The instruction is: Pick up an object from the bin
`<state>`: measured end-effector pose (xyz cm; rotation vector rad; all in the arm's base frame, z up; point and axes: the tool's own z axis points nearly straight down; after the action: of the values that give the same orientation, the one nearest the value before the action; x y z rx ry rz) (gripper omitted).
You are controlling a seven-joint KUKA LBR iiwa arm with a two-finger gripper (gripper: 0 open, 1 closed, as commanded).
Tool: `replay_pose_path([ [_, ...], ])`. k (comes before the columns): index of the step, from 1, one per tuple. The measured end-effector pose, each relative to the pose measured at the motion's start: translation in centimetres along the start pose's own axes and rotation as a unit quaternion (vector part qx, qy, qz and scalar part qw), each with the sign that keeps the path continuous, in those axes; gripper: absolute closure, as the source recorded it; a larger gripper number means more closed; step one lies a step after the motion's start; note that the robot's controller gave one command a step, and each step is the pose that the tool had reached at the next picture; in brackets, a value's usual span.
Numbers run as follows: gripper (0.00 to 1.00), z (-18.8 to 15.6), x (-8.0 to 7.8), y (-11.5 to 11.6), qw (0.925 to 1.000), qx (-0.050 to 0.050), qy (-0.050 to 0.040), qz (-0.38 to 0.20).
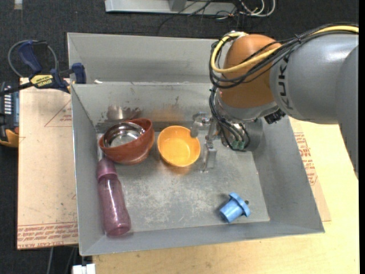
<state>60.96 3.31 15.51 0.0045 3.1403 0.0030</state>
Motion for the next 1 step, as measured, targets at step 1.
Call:
replay_pose_path([
  [1, 0.0, 0.01, -0.01, 0.0, 1.0, 0.0, 0.0, 0.0],
])
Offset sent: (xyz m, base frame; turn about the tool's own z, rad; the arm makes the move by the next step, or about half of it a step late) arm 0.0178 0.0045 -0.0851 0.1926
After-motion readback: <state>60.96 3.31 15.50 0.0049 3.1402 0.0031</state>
